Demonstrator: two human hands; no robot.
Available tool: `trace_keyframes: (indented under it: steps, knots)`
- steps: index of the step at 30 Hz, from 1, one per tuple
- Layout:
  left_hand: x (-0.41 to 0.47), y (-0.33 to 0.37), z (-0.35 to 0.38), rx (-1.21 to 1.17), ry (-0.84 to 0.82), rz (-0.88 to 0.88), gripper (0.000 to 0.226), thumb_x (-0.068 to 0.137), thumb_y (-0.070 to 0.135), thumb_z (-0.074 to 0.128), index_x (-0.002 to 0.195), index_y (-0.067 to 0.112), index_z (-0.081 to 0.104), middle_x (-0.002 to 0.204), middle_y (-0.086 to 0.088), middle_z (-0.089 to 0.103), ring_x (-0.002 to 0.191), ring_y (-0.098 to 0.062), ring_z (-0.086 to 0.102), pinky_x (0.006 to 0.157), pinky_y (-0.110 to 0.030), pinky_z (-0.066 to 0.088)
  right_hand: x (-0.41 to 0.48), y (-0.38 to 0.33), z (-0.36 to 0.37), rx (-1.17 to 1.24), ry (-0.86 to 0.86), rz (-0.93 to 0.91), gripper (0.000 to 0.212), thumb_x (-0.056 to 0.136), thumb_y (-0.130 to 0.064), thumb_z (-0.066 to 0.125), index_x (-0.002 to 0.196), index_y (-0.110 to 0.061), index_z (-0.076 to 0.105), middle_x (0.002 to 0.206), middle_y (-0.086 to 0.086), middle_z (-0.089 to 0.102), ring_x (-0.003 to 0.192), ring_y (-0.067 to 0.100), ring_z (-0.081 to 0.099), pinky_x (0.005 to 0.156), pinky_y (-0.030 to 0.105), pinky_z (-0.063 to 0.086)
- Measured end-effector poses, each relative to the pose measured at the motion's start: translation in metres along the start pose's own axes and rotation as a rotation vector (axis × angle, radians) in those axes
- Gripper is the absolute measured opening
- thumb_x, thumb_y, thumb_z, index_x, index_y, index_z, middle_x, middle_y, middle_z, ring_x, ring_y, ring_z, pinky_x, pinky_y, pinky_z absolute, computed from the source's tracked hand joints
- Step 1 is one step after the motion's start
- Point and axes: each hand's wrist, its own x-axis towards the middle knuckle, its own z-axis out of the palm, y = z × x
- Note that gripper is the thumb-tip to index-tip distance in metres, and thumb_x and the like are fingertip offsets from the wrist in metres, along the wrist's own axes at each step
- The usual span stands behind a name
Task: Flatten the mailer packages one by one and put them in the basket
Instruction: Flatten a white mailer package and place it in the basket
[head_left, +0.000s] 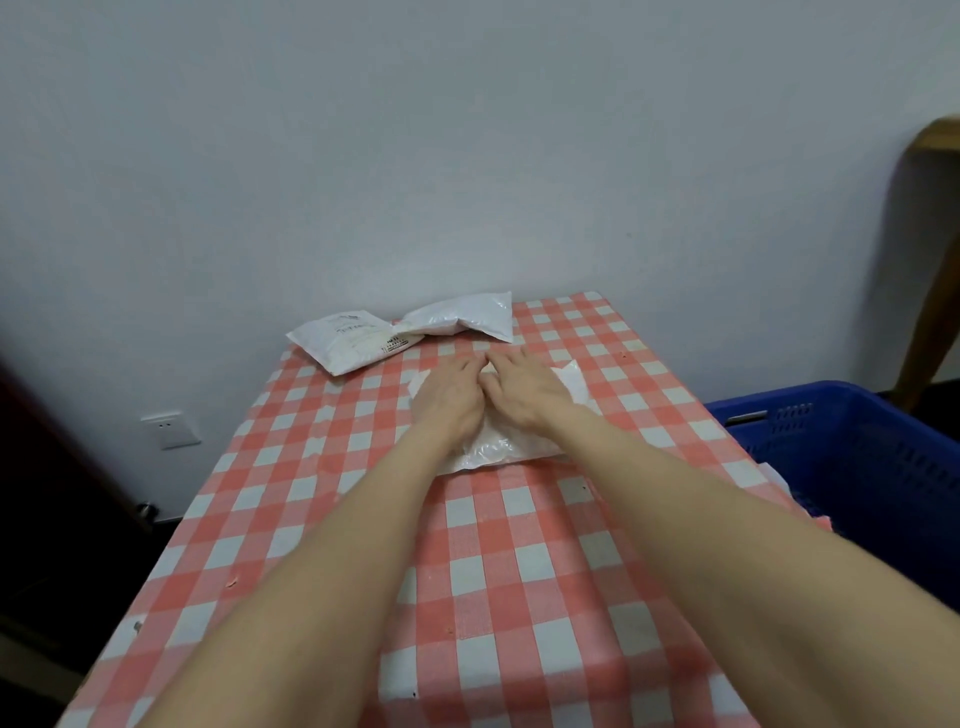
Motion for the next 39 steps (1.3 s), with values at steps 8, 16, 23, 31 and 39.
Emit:
trace_keyframes:
  steps: [8,16,23,31,39]
  knots:
    - [-0.009,-0.01,0.017,0.107,-0.212,-0.062,0.049,0.103,0.039,0.011,0.152,0.034,0.01,0.161,0.002,0.007,0.148,-0.024,0.001,0.12,-0.045,0.004,-0.008,0.014,0.015,-0.144,-0.137,0.131,0.062,0.098,-0.057,0.009,0.154,-0.03,0.011,0.162,0.002,0.006,0.148,0.031,-0.008,0.118,0.054,-0.002]
    - [-0.008,-0.01,0.02,0.096,-0.235,-0.079,0.05,0.103,0.04,0.009,0.152,0.034,0.007,0.161,0.001,0.005,0.148,-0.023,-0.001,0.12,-0.046,0.002,-0.007,0.017,0.018,-0.131,-0.143,0.159,0.063,0.097,-0.061,0.009,0.154,-0.032,0.01,0.161,0.009,0.006,0.149,0.03,-0.003,0.119,0.053,-0.001]
    - [-0.009,-0.008,0.02,0.069,-0.242,-0.1,0.049,0.103,0.039,0.01,0.152,0.034,0.009,0.16,0.0,0.008,0.148,-0.023,0.0,0.12,-0.046,0.002,-0.007,0.019,0.016,-0.084,-0.138,0.209,0.074,0.092,-0.069,0.011,0.153,-0.029,0.014,0.157,0.017,0.019,0.147,0.03,0.01,0.118,0.049,0.004]
    - [-0.01,-0.008,0.022,0.066,-0.223,-0.12,0.049,0.102,0.036,0.013,0.152,0.034,0.013,0.16,0.0,0.011,0.148,-0.02,0.003,0.119,-0.048,0.004,-0.005,0.017,0.023,-0.122,-0.09,0.321,0.088,0.083,-0.079,0.008,0.154,-0.027,0.013,0.158,0.022,0.01,0.147,0.036,-0.001,0.118,0.051,-0.001]
    - [-0.014,-0.007,0.023,0.068,-0.2,-0.137,0.049,0.102,0.037,0.013,0.151,0.033,0.014,0.16,-0.001,0.012,0.148,-0.021,0.004,0.119,-0.048,0.005,-0.006,0.019,0.021,-0.082,-0.11,0.328,0.092,0.08,-0.083,0.01,0.154,-0.028,0.01,0.16,0.017,0.006,0.148,0.032,-0.004,0.118,0.05,-0.003]
